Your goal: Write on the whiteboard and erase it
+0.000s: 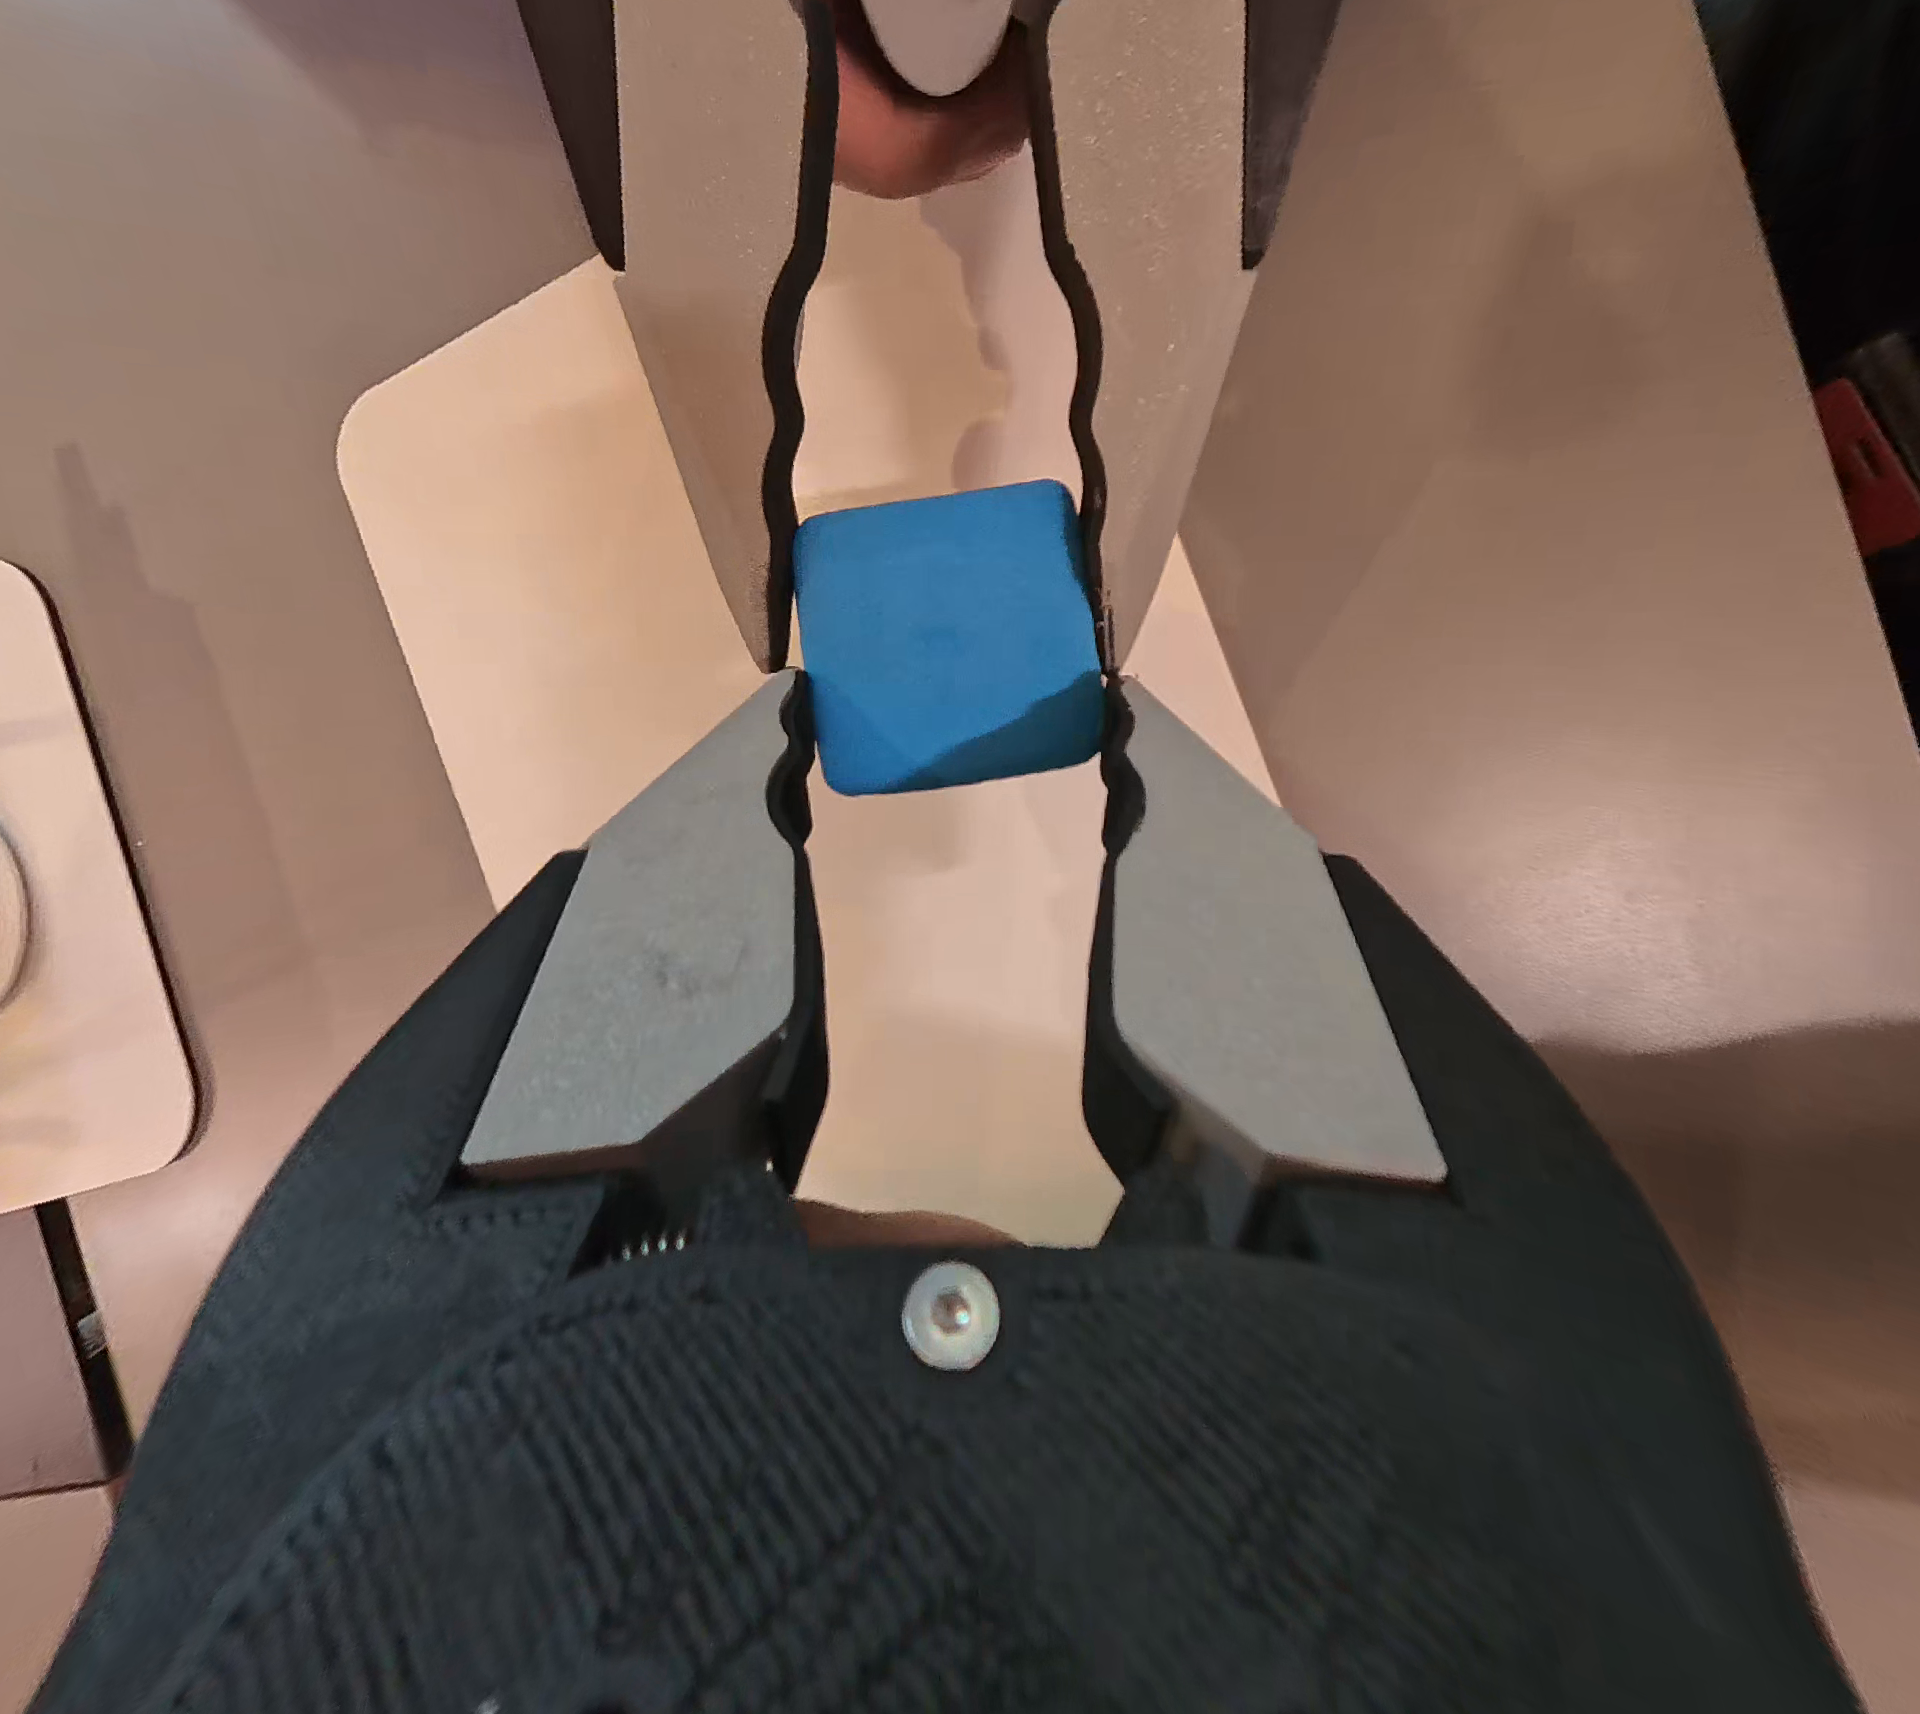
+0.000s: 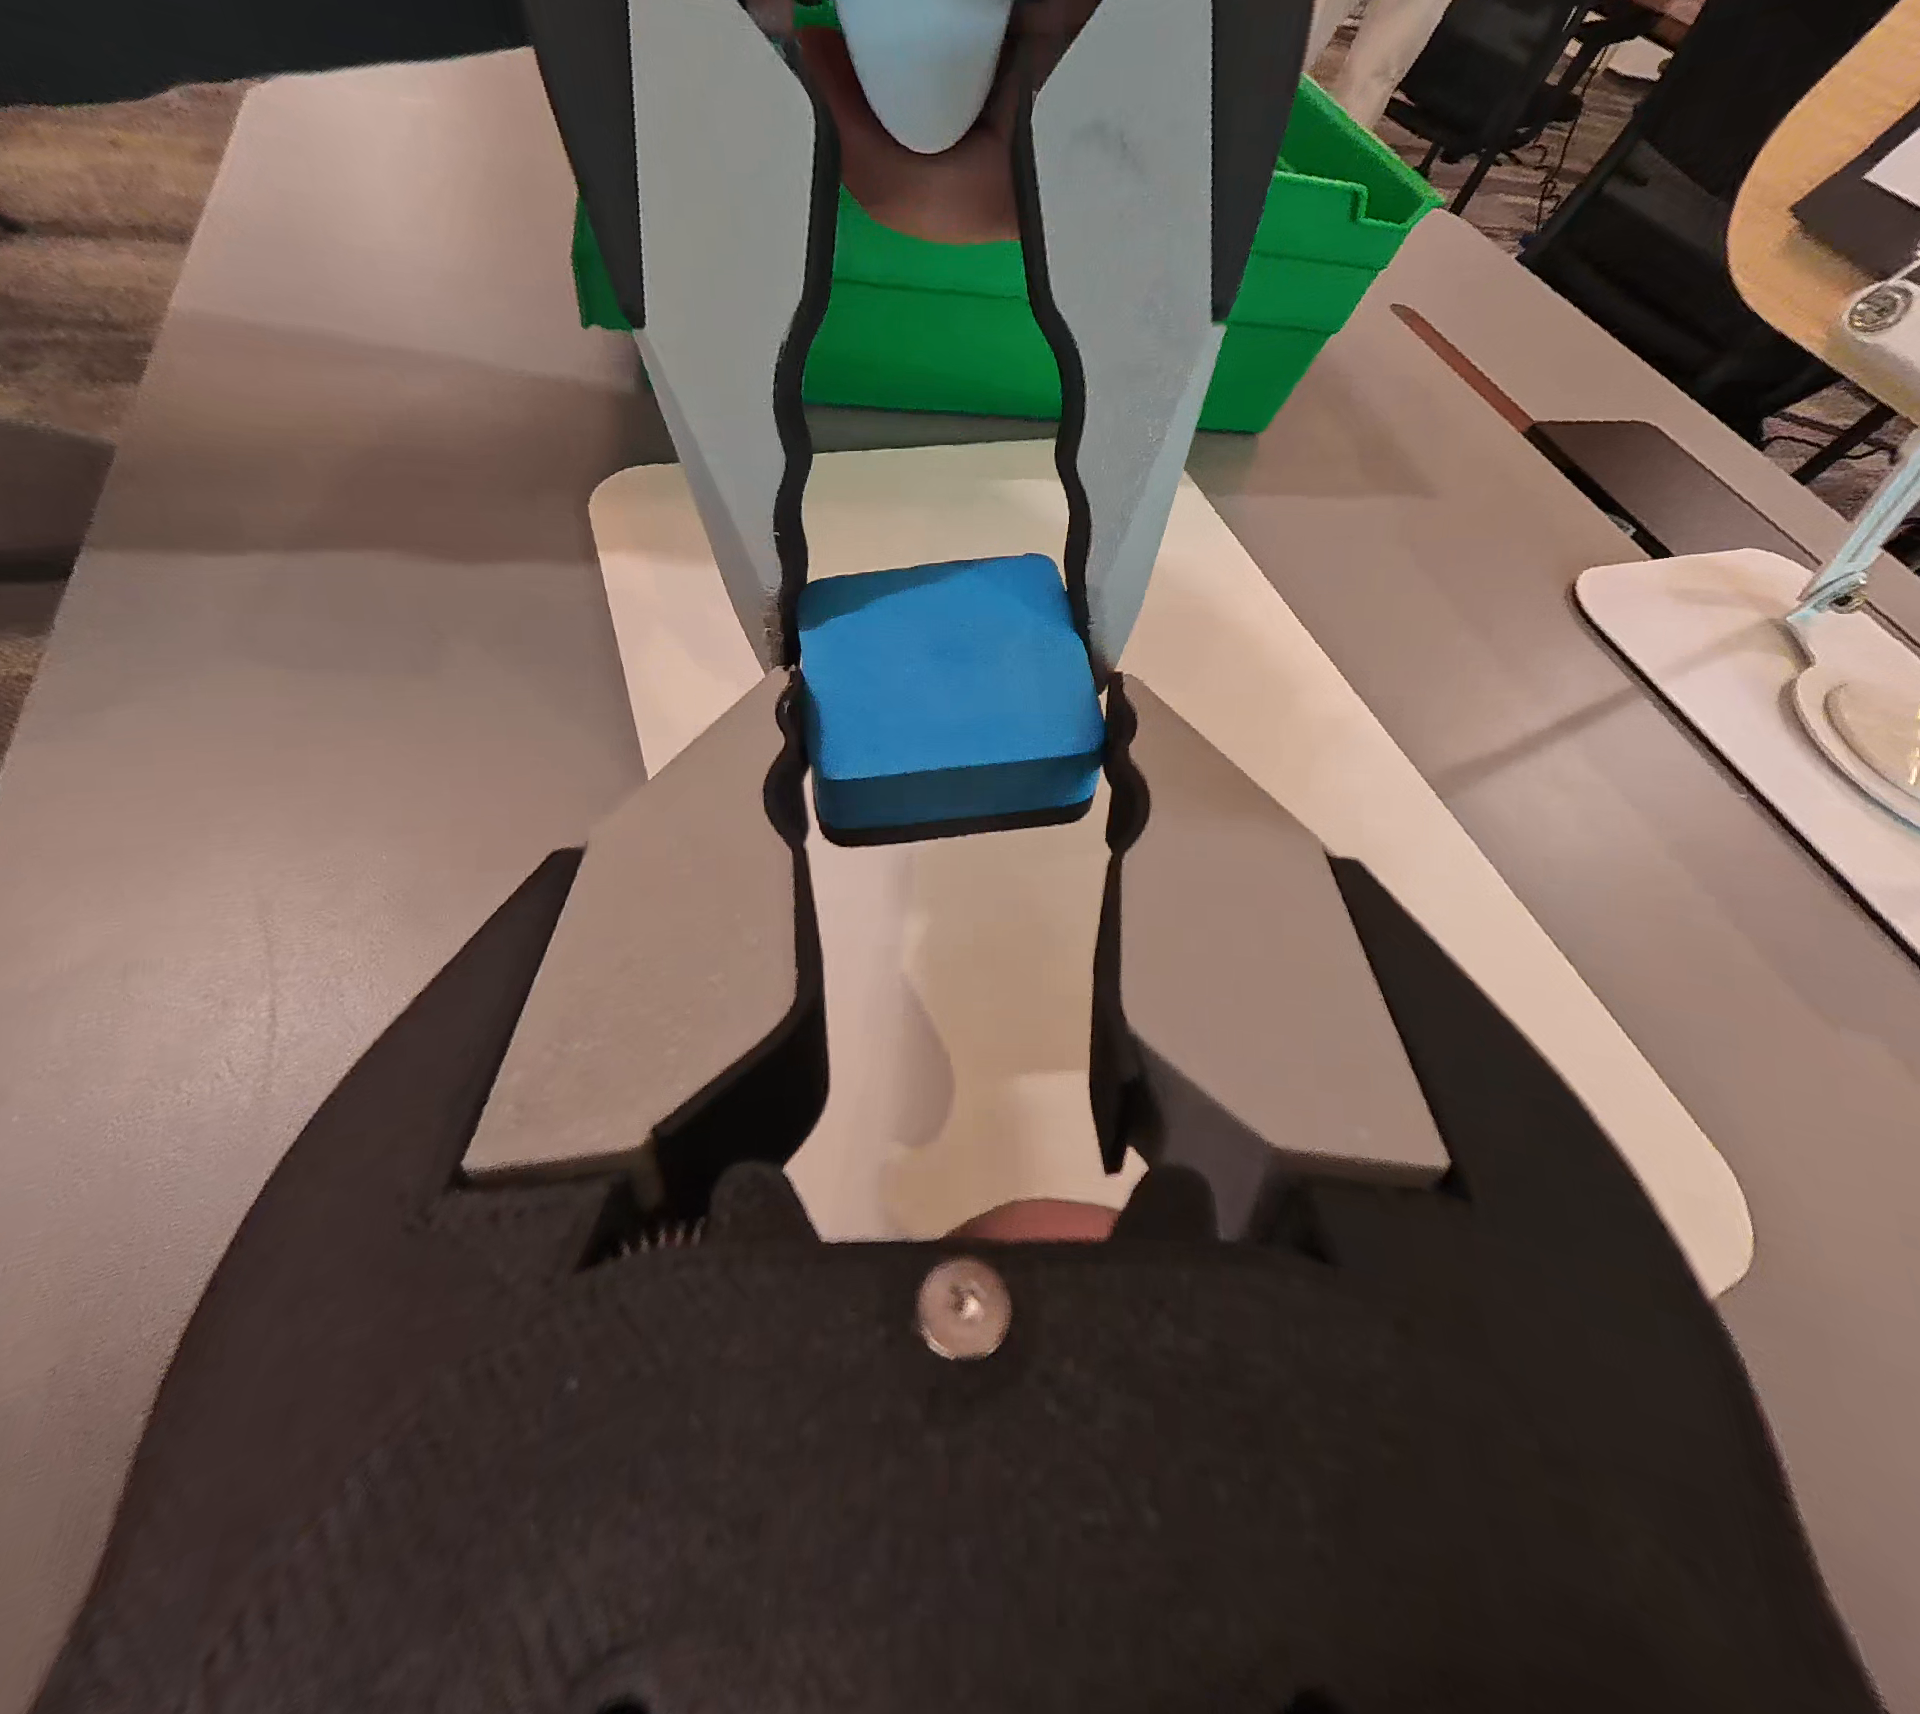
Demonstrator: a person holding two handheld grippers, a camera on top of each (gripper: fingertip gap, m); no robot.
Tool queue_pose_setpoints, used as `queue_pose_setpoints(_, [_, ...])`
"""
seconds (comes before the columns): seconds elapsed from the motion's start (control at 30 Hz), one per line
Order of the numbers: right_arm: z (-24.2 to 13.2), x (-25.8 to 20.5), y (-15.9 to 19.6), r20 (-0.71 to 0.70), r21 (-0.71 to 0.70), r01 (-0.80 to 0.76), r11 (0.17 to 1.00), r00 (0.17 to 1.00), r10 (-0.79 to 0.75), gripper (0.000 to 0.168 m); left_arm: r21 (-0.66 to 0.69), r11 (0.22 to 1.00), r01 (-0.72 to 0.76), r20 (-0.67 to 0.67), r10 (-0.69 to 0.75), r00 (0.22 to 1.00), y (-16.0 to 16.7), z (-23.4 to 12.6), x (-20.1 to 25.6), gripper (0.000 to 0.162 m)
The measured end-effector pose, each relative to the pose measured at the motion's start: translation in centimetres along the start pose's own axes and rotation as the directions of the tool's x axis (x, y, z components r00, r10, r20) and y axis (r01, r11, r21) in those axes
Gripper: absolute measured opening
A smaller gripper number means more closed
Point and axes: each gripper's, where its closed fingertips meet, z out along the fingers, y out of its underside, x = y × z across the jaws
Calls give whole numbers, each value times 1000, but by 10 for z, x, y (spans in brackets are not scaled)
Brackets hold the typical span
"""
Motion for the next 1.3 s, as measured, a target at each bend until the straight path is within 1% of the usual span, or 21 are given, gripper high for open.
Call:
queue_pose_setpoints(0.1, [-3, 1, -2, 8, 7, -1, 1000, 1000, 1, 54, 36, 997, 63, 32, -64, 997, -2, -2, -2, 53])
queue_pose_setpoints(0.17, [-6, 10, 0, -23, 3, -27, 1000, 999, 27, 54, -22, 984, 178, 143, -173, 975, 16, -7, -15, 56])
queue_pose_setpoints(0.2, [-9, 17, 1, -46, 3, -54, 999, 998, 54, 54, -50, 963, 266, 207, -250, 946, 29, -9, -20, 56])
queue_pose_setpoints(0.27, [-16, 40, 5, -139, 9, -120, 993, 983, 120, 54, -100, 889, 447, 264, -410, 873, 52, -9, -13, 56])
queue_pose_setpoints(0.3, [-21, 55, 8, -203, 17, -160, 987, 966, 160, 54, -90, 858, 506, 287, -464, 838, 55, -6, -8, 56])
queue_pose_setpoints(0.33, [-27, 69, 11, -257, 36, -203, 979, 944, 205, 54, -52, 849, 525, 305, -487, 818, 51, -1, -3, 50])
queue_pose_setpoints(0.4, [-40, 94, 14, -346, 105, -273, 956, 892, 292, 54, 19, 871, 491, 311, -472, 825, 37, 14, 9, 35])
queue_pose_setpoints(0.43, [-46, 106, 16, -393, 136, -298, 945, 859, 327, 54, 9, 881, 472, 328, -449, 831, 37, 23, 13, 34])
queue_pose_setpoints(0.47, [-50, 116, 20, -428, 158, -321, 934, 830, 358, 54, -28, 887, 461, 348, -424, 836, 42, 31, 16, 35])
queue_pose_setpoints(0.5, [-51, 125, 25, -452, 170, -344, 924, 805, 383, 54, -43, 890, 455, 359, -411, 838, 45, 37, 17, 12])
queue_pose_setpoints(0.53, [-51, 133, 31, -477, 166, -366, 916, 783, 399, 54, -32, 896, 443, 333, -408, 850, 43, 42, 21, 0])
queue_pose_setpoints(0.6, [-47, 147, 46, -529, 125, -412, 902, 742, 412, 54, 30, 885, 465, 292, -453, 842, 37, 44, 23, 0])
queue_pose_setpoints(0.67, [-42, 160, 57, -586, 61, -426, 903, 717, 378, 54, 67, 872, 485, 173, -489, 855, 28, 47, 36, 0])
queue_pose_setpoints(0.73, [-39, 176, 64, -632, 17, -423, 906, 698, 337, 54, 73, 858, 508, 107, -513, 851, 27, 46, 45, 0])
queue_pose_setpoints(0.8, [-36, 189, 65, -633, 24, -441, 897, 687, 355, 54, 66, 862, 503, 109, -507, 855, 29, 44, 49, 0])
queue_pose_setpoints(0.87, [-35, 205, 71, -649, 31, -478, 878, 658, 382, 54, 64, 867, 494, 104, -499, 861, 31, 42, 52, 0])
queue_pose_setpoints(1.0, [-28, 225, 103, -672, -47, -597, 801, 612, 417, 54, 111, 852, 511, 79, -520, 851, 30, 42, 51, 0])
queue_pose_setpoints(1.1, [-19, 226, 128, -662, -140, -657, 741, 619, 424, 54, 155, 844, 514, 55, -527, 848, 26, 44, 52, 0])
queue_pose_setpoints(1.17, [-19, 230, 135, -669, -160, -662, 732, 618, 413, 55, 198, 834, 515, 17, -529, 849, 20, 46, 55, 0])
queue_pose_setpoints(1.23, [-25, 235, 136, -690, -157, -660, 735, 606, 397, 59, 227, 813, 536, -21, -546, 838, 17, 48, 58, 0])
queue_pose_setpoints(1.3, [-28, 234, 136, -693, -149, -657, 739, 602, 396, 59, 233, 822, 520, -9, -533, 846, 18, 46, 59, 0])
